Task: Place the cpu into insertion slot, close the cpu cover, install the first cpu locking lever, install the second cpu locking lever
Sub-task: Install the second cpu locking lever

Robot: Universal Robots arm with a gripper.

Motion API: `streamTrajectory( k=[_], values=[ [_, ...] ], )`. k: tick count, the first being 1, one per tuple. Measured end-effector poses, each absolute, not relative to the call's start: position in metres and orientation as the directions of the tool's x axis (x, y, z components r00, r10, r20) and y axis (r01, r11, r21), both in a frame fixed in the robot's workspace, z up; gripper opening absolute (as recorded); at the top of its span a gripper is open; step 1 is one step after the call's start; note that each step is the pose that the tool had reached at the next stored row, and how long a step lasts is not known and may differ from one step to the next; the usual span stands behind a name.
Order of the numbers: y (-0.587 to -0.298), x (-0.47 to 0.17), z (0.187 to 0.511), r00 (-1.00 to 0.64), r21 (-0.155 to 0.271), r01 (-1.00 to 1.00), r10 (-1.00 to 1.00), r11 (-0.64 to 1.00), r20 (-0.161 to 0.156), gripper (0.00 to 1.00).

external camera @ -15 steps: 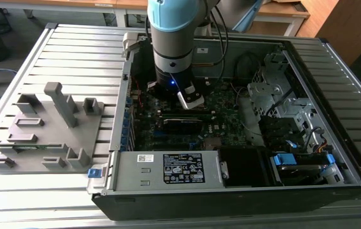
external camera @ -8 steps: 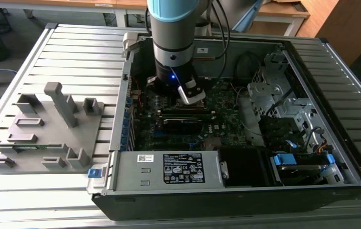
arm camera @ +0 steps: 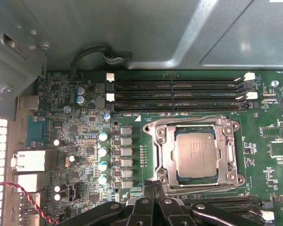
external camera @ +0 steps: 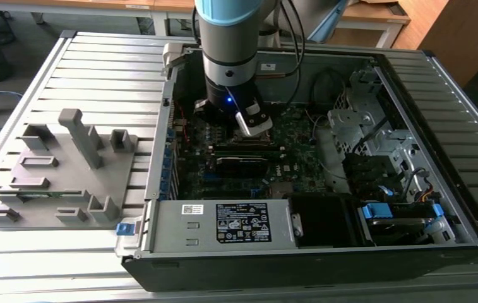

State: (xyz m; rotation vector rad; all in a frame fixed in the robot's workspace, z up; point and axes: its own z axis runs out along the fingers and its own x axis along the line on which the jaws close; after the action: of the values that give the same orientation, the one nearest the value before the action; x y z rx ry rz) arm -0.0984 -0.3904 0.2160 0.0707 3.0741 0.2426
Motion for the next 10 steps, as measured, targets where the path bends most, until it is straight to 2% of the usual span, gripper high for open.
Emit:
streamTrajectory(
  k=[10],
  values=[
    [-0.3904,-0.0984,0.2183,-0.997,0.158,0.041,0.050,0.987,-0.053,0.11]
  ],
)
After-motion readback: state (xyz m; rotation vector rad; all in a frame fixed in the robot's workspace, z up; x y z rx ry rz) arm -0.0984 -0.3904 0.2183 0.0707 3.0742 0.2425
